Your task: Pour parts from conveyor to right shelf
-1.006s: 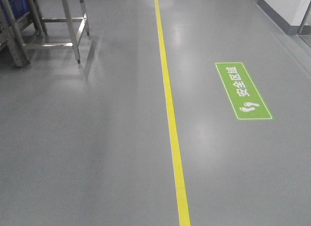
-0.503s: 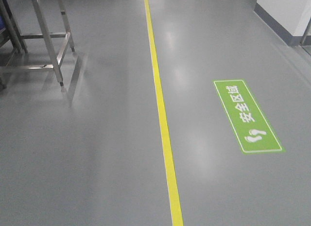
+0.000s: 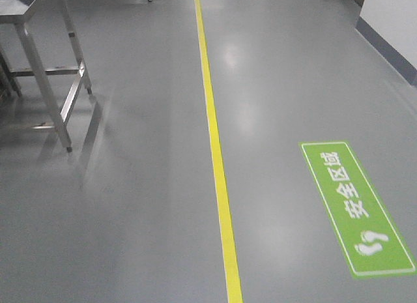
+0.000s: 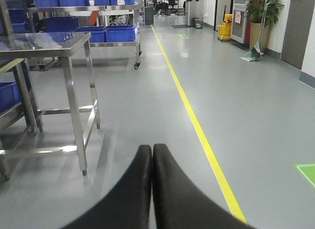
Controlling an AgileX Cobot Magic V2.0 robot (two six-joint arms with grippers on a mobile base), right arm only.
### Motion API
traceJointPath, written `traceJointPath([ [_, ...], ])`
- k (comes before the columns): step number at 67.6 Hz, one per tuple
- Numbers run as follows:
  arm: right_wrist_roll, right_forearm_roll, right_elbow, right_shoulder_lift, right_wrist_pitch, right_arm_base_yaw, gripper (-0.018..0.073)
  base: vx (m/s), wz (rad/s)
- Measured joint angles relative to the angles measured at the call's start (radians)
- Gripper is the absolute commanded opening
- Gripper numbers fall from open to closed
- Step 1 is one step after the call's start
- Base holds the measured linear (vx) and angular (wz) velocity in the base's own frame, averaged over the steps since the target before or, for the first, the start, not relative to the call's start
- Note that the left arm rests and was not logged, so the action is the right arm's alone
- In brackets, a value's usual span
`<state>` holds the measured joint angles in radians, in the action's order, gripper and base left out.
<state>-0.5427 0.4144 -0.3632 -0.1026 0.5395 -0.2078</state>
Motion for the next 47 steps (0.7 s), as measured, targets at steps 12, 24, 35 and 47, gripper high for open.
traceJointPath([
  [12,0.0,0.0,0.0,0.0,0.0,0.0,-0.0006,0.76,-0.03],
  [24,0.0,0.0,0.0,0.0,0.0,0.0,-0.0006,0.77,-0.06],
  [35,0.0,0.0,0.0,0.0,0.0,0.0,-0.0006,0.77,-0.07],
  [47,0.0,0.0,0.0,0.0,0.0,0.0,-0.0006,0.76,-0.01],
])
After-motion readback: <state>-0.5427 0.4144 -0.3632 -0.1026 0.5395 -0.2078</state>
